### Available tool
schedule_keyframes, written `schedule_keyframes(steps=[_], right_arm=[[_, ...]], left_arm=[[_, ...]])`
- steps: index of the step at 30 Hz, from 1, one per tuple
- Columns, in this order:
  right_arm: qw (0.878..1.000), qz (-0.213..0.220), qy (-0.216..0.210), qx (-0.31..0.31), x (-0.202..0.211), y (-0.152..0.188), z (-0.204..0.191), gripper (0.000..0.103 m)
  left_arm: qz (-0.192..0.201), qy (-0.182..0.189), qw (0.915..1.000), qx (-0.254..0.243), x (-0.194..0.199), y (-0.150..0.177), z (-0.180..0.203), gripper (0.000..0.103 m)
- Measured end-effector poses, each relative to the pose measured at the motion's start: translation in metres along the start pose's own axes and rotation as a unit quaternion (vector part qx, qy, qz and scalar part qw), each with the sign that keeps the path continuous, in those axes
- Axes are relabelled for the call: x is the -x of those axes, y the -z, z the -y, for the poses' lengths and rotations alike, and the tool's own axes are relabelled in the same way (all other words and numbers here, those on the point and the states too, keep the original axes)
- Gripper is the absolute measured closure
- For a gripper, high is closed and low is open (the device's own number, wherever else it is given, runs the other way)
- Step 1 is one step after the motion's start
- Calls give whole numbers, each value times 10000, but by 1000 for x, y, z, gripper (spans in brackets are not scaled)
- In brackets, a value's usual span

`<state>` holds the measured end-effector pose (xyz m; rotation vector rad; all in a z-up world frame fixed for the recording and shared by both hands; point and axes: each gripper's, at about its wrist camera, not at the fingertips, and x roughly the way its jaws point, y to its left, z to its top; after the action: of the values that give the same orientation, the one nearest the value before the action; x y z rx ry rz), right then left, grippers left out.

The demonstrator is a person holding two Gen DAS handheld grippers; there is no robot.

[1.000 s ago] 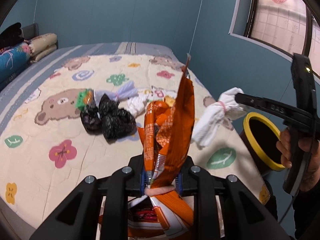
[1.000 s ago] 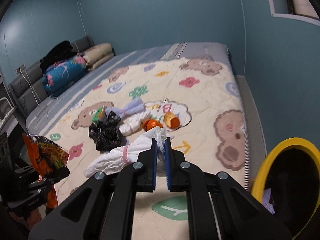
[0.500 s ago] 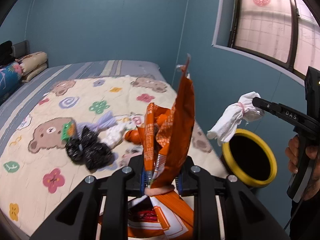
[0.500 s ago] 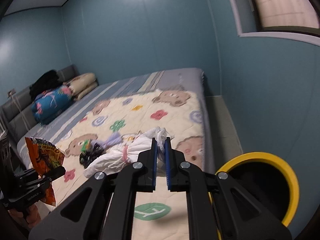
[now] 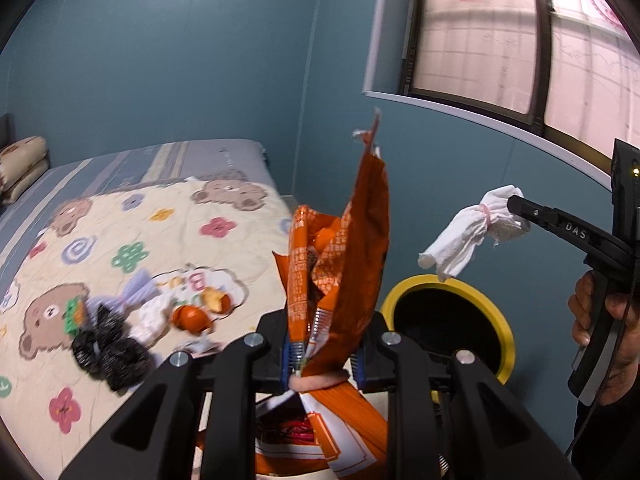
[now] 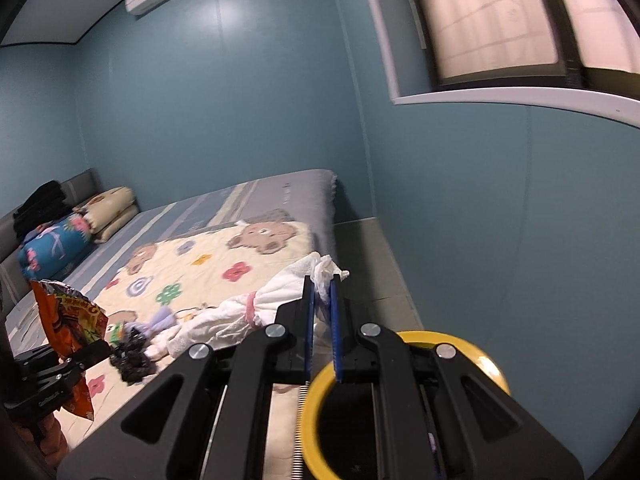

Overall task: Collect trash
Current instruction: 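Carry the orange wrapper and white tissue over the bin, then open both tools to drop the wrapper and tissue into the bin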

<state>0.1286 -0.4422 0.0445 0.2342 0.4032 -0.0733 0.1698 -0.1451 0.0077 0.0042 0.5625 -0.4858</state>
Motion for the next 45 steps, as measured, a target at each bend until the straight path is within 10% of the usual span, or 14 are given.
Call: schedule_keyframes(steps=[38, 45], right_arm=[[9846, -729, 1480, -575, -70, 66, 121, 95], [9837, -702, 1561, -555, -75, 69, 120, 92]], left_arm=[[-1262, 1225, 9830, -522, -175, 34, 131, 82], [-1298, 1224, 9825, -535, -179, 38, 134, 62]])
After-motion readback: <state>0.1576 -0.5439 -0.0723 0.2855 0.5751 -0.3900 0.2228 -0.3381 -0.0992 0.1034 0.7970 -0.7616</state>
